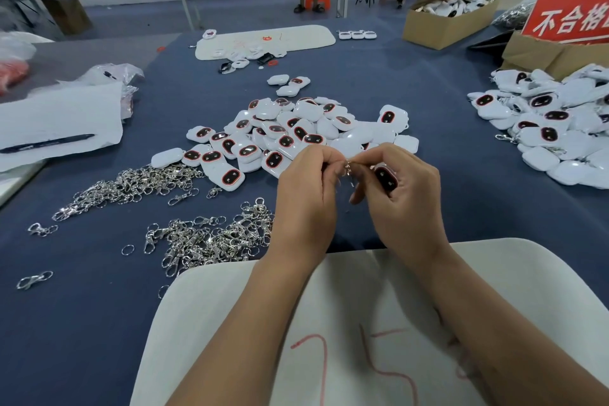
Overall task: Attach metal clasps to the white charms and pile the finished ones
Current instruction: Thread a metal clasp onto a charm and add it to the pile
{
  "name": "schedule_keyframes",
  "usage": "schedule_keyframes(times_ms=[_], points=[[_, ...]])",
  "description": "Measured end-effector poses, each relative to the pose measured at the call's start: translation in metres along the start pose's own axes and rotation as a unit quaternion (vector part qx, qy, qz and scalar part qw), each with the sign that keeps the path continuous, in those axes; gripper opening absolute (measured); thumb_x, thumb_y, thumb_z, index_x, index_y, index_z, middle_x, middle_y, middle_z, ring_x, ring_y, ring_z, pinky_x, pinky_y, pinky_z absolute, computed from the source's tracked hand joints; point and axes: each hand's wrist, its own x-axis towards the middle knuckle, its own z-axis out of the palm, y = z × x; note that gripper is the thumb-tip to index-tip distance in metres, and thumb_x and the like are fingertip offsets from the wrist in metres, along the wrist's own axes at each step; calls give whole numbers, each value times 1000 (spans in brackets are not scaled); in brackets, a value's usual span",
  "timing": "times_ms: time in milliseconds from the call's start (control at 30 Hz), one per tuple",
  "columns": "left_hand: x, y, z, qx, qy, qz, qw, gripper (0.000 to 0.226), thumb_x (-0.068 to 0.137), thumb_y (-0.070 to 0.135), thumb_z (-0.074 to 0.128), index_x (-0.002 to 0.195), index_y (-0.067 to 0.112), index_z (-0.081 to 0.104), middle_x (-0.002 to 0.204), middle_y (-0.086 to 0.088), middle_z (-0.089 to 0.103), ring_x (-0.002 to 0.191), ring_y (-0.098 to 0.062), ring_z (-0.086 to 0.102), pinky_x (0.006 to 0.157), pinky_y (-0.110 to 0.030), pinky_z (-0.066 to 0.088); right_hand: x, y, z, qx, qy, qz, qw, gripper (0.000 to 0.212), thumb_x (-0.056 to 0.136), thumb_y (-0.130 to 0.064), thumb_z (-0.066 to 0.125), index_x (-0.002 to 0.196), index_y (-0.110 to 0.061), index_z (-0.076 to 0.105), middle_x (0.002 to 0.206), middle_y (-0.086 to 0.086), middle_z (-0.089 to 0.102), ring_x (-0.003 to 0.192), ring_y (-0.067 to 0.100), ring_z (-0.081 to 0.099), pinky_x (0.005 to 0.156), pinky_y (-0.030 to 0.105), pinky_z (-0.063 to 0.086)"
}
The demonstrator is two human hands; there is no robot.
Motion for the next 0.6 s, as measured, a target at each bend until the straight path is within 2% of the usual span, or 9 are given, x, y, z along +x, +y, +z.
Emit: schedule_keyframes(times_ms=[67, 167, 267, 433, 467, 533, 600], points=[[-1, 3, 3, -30, 8, -16, 999, 19, 100, 1, 54, 87, 12, 64, 76, 9, 60, 73, -10, 54, 68, -21, 41, -1, -2, 2, 31, 12, 26, 999, 15, 95, 5, 66, 87, -7, 71, 80, 2, 71, 58, 21, 69, 61, 25, 50], [-2, 6, 8, -69, 24, -26, 997, 16, 101, 5, 55, 90, 11, 65, 74, 7, 61, 72, -15, 56, 68, -31, 46, -4, -6, 4, 82, 32, 67, 994, 15, 98, 2, 65, 88, -9, 70, 82, 2, 72, 58, 24, 68, 62, 30, 52], [-1, 4, 7, -69, 20, -26, 997, 15, 102, 6, 56, 91, 11, 65, 75, 6, 61, 73, -17, 57, 69, -36, 48, -4, -9, 5, 98, 26, 85, 991, 14, 99, -1, 66, 89, -9, 70, 80, 0, 72, 58, 24, 67, 61, 26, 51], [2, -1, -2, 3, -1, -2, 1000, 19, 98, 0, 56, 88, 14, 63, 79, 10, 59, 75, -5, 52, 70, -16, 38, -2, -6, 5, 96, -37, 131, 986, 12, 100, -7, 68, 89, -11, 70, 71, -5, 68, 54, 17, 64, 59, 22, 46], [3, -2, -4, 23, -8, 5, 1000, 18, 98, 0, 56, 88, 12, 63, 81, 8, 59, 76, -5, 51, 70, -16, 37, -2, -5, 5, 91, -46, 139, 985, 11, 99, -8, 68, 89, -11, 69, 72, -3, 68, 54, 15, 63, 59, 22, 46], [3, -3, -5, 52, -23, 17, 998, 15, 97, -1, 56, 87, 9, 62, 84, 4, 60, 78, -11, 50, 71, -21, 39, 0, -3, 5, 113, -38, 169, 978, 8, 101, -5, 63, 95, -11, 65, 83, 12, 67, 55, 11, 60, 59, 25, 47], [3, -4, -3, 74, -44, 32, 996, 14, 97, -2, 55, 88, 6, 61, 86, -2, 61, 81, -18, 52, 73, -31, 42, 3, 0, 3, 159, -8, 204, 966, 15, 104, 1, 51, 109, -9, 60, 100, 29, 60, 69, 16, 66, 61, 26, 53]])
